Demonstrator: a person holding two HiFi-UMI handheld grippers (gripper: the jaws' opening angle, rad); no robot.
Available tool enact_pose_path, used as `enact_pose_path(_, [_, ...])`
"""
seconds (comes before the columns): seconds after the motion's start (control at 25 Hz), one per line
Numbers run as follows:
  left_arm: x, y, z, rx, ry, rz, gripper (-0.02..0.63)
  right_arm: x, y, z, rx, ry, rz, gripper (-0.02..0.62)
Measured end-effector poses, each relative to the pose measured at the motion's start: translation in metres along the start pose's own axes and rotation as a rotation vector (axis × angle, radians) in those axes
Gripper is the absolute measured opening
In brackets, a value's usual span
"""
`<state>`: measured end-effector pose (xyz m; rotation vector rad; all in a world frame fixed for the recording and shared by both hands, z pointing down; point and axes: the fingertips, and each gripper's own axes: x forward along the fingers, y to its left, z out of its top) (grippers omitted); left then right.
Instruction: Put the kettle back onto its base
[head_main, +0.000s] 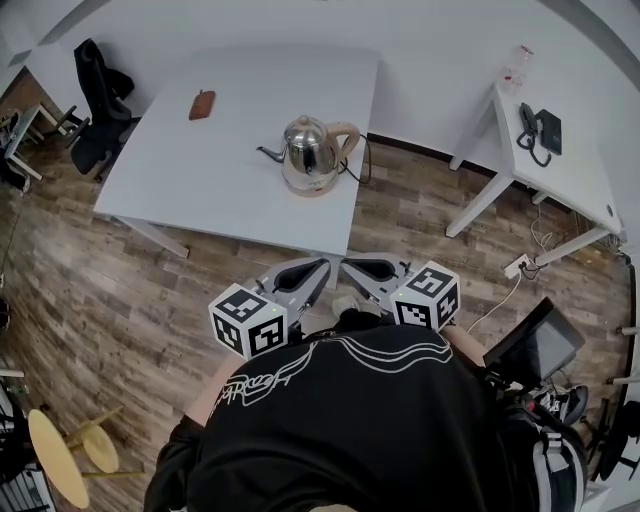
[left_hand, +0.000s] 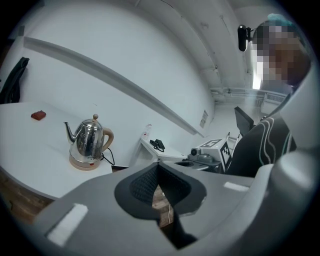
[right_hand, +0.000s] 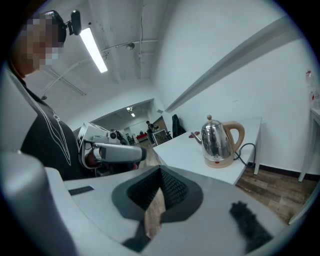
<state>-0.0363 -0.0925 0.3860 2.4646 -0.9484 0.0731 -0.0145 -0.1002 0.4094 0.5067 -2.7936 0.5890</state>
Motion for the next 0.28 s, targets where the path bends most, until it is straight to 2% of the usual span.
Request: enact_pose_path(0.28, [0.0005, -0.0002, 0.0027, -0.026, -0.013, -0.016, 0.006, 0.0004, 0.0026, 0.0049, 0.004, -0.003, 0.012, 0.006])
